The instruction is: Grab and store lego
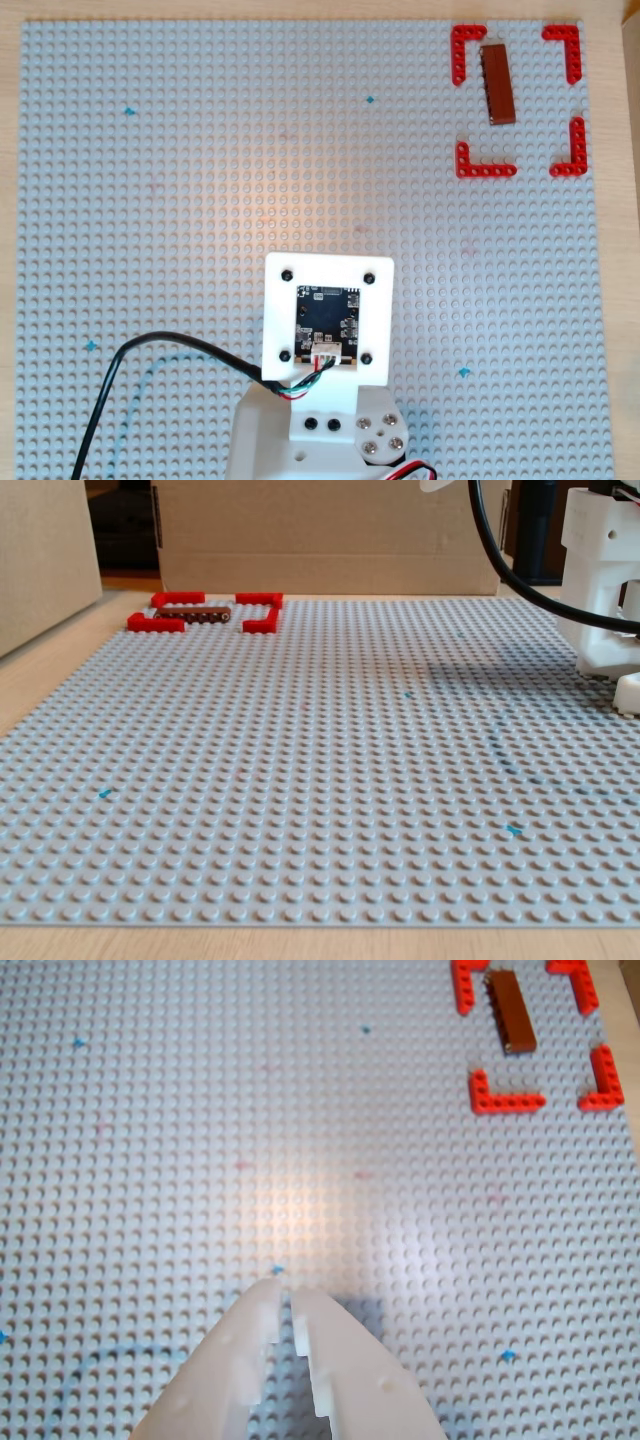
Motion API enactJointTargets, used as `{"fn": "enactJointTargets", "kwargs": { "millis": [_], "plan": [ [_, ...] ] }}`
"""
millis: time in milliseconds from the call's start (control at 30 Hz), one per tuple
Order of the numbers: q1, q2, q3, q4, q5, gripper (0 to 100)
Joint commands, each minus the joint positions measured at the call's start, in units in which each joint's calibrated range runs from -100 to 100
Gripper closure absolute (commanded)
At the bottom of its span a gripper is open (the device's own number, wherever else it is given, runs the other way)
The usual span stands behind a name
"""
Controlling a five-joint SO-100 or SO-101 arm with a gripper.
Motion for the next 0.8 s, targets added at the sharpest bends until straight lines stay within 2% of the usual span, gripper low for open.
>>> {"fn": "enactJointTargets", "kwargs": {
  "millis": [0, 167, 767],
  "plan": [
    [-0.3, -0.8, -0.1, 1.5, 0.0, 99],
    [-0.3, -0.8, 0.2, 5.1, -1.9, 99],
    [-0.3, -0.8, 9.4, 4.7, -2.1, 99]
  ]
}}
